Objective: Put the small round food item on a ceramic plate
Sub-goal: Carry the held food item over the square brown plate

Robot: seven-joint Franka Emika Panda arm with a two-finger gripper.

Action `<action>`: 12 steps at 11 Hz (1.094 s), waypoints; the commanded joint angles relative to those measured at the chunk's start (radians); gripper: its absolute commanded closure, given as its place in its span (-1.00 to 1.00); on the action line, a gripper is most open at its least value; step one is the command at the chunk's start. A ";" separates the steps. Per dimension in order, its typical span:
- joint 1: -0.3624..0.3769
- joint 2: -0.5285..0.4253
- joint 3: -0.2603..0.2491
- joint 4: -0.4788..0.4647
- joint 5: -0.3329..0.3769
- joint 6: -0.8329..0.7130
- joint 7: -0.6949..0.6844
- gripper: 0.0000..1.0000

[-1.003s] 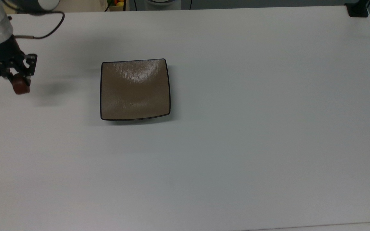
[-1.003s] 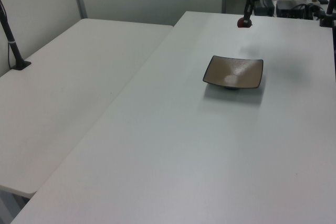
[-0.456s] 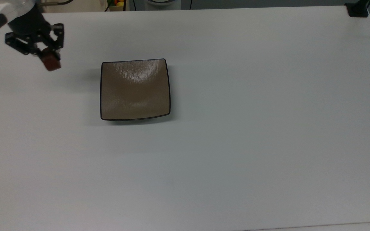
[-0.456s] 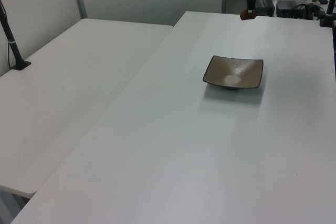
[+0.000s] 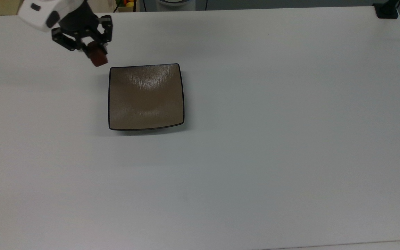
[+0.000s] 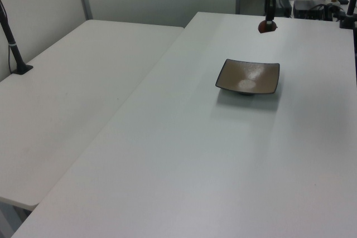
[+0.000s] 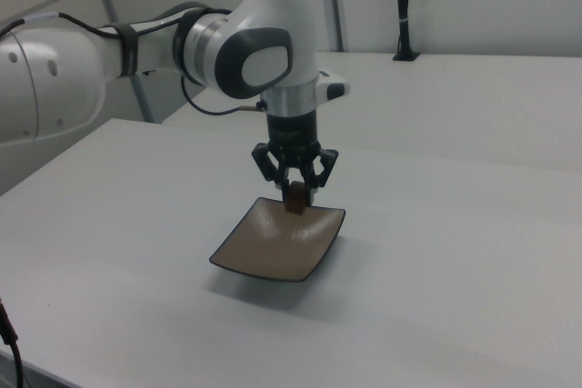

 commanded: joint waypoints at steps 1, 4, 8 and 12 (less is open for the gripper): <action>0.054 -0.055 -0.010 -0.116 0.007 0.036 0.082 0.21; 0.088 -0.055 -0.008 -0.208 0.006 0.165 0.142 0.21; 0.123 -0.049 0.001 -0.323 -0.004 0.352 0.194 0.21; 0.123 -0.036 0.038 -0.446 -0.007 0.596 0.260 0.21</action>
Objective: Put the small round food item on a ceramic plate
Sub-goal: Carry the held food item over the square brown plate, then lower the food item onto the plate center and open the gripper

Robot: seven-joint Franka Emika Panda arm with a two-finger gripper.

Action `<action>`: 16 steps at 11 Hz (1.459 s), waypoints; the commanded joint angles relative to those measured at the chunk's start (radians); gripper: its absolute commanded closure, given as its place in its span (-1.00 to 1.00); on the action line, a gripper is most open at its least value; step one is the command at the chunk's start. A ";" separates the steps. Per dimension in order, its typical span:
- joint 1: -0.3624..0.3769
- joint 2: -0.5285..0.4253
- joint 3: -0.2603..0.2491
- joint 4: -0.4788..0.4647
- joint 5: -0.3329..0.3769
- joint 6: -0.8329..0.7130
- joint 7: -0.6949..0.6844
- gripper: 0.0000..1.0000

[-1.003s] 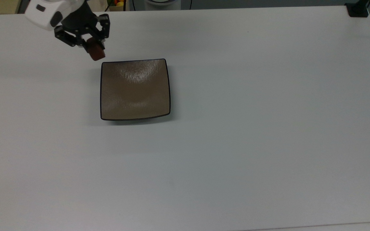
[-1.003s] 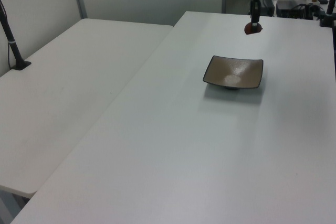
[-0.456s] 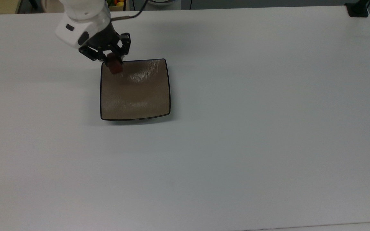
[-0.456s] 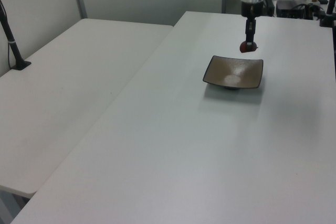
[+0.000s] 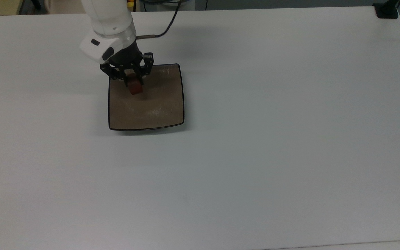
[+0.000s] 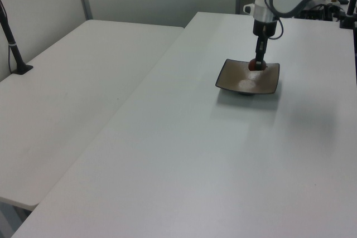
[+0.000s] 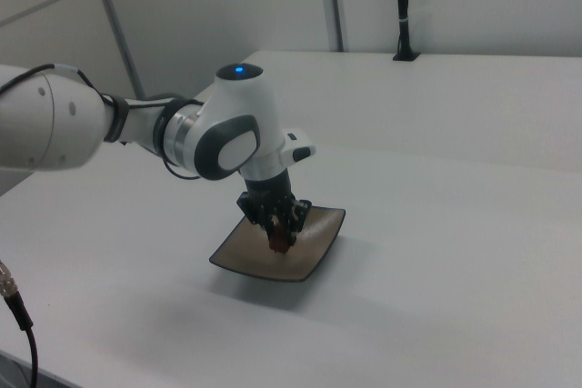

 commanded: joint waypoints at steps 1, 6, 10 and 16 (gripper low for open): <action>0.008 -0.008 0.023 -0.093 -0.006 0.160 0.066 0.20; 0.008 0.052 0.049 -0.090 -0.008 0.246 0.099 0.17; 0.013 0.054 0.050 -0.081 -0.008 0.240 0.111 -1.00; 0.004 -0.032 0.038 0.051 -0.008 0.016 0.183 -1.00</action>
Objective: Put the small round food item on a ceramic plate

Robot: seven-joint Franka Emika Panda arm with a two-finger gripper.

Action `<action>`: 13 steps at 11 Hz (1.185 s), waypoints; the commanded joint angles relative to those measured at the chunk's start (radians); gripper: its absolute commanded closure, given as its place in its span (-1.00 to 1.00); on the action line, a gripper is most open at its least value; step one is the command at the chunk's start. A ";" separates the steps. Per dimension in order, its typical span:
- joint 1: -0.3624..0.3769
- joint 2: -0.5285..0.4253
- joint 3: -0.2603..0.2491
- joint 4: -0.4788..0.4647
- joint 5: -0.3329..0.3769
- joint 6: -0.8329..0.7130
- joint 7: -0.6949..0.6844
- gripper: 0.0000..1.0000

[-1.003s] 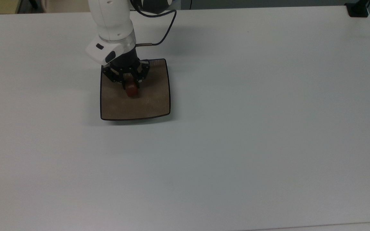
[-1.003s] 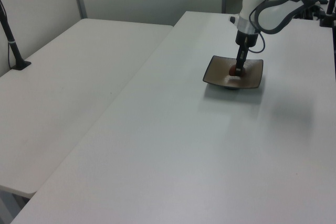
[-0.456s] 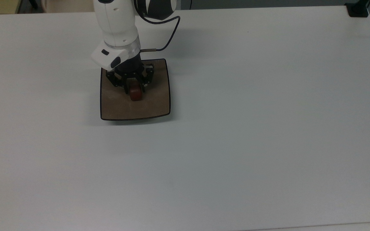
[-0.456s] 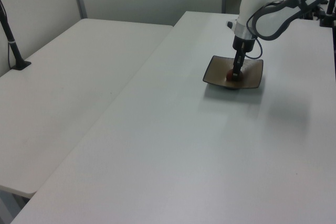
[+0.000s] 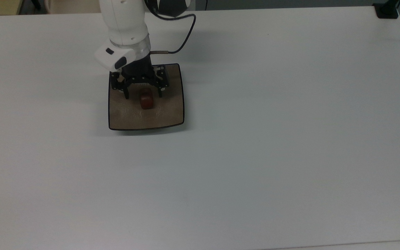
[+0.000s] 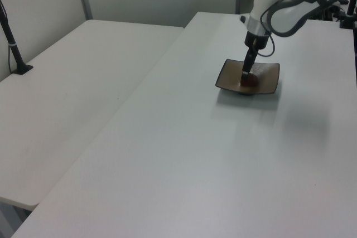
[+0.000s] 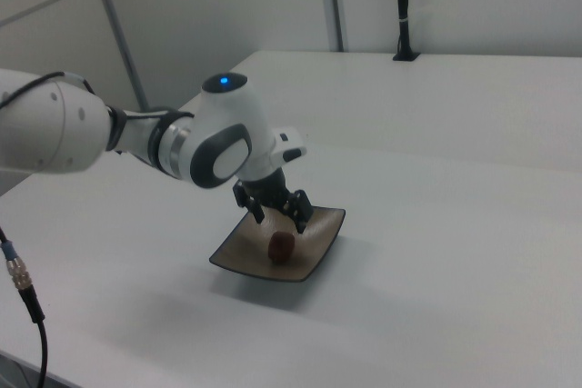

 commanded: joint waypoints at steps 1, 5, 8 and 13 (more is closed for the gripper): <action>-0.002 -0.090 -0.017 0.163 -0.007 -0.313 0.039 -1.00; 0.001 -0.159 -0.030 0.407 -0.006 -0.698 0.092 -1.00; 0.018 -0.202 -0.018 0.487 0.003 -0.886 0.252 -1.00; 0.095 -0.251 0.017 0.423 -0.007 -0.842 0.295 -1.00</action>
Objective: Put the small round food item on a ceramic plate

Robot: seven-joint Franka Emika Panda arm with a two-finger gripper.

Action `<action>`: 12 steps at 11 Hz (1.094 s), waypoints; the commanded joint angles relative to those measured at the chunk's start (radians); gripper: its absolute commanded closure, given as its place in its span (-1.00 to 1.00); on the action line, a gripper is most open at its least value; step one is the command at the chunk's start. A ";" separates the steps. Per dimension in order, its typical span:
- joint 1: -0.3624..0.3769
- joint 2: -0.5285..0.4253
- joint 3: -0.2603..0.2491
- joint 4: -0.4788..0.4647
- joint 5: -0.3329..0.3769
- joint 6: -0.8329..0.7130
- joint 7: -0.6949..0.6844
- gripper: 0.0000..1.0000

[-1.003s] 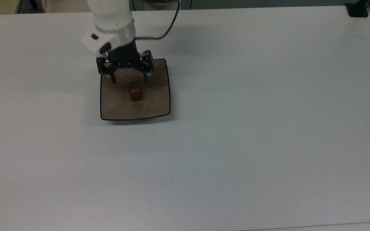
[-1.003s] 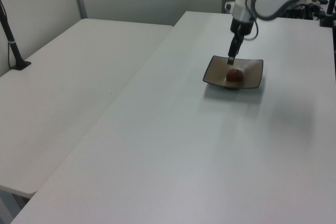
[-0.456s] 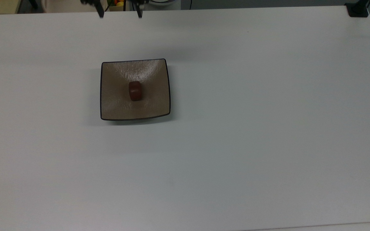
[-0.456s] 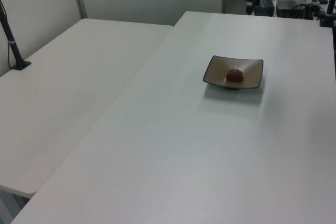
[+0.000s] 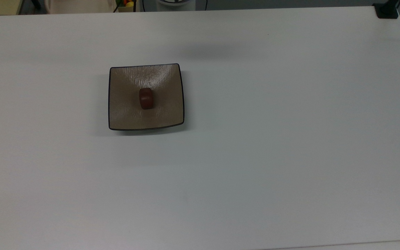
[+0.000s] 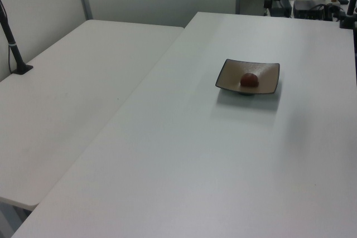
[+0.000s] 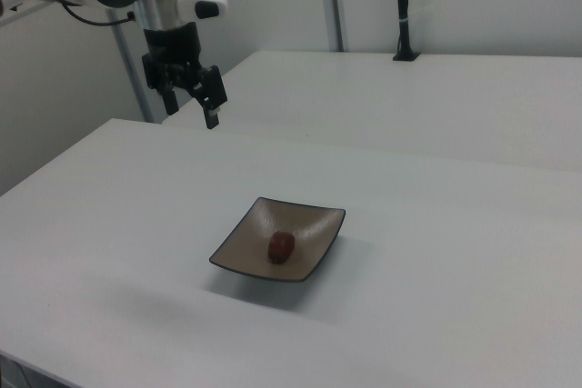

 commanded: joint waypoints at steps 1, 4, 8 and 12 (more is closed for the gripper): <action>0.041 -0.034 0.007 -0.075 -0.008 0.067 -0.001 -1.00; 0.042 -0.037 0.004 -0.102 -0.014 0.120 -0.182 -1.00; 0.038 -0.037 -0.020 -0.101 -0.016 0.123 -0.258 -1.00; 0.038 -0.034 -0.020 -0.099 -0.017 0.121 -0.260 -1.00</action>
